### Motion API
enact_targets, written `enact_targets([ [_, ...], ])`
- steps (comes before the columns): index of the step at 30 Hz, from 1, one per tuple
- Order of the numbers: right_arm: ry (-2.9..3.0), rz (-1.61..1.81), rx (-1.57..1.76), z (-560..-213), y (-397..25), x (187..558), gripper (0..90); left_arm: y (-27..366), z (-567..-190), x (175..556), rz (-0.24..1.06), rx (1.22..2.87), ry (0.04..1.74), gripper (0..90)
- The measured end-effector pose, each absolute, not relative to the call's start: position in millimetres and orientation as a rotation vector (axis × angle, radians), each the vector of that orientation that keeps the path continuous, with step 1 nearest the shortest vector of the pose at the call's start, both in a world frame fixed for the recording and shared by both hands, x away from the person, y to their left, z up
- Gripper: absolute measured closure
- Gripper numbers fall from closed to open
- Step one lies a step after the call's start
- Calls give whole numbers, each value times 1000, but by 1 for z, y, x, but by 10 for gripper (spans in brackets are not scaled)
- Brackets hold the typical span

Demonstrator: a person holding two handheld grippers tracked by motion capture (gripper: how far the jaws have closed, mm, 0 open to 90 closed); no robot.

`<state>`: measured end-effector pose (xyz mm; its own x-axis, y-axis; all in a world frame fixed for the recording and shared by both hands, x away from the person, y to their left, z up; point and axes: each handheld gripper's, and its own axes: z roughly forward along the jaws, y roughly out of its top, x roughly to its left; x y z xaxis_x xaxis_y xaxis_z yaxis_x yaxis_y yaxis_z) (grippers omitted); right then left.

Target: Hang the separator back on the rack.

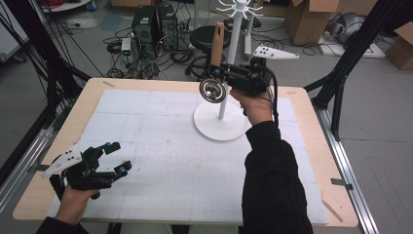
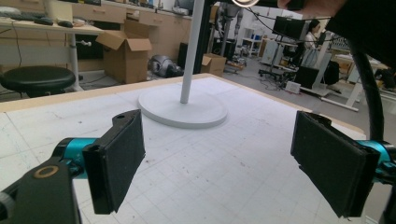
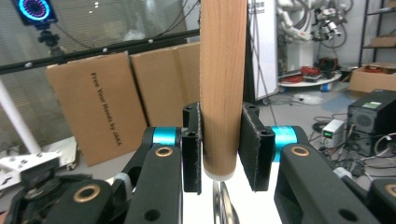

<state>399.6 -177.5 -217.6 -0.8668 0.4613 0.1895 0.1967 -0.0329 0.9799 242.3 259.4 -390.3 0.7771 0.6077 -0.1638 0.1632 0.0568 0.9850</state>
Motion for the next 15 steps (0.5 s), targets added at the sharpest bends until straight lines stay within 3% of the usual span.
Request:
enact_targets([
  [15, 1977, 2001, 854, -209, -189, 429, 719, 262, -390, 242, 374, 1488, 666, 182],
])
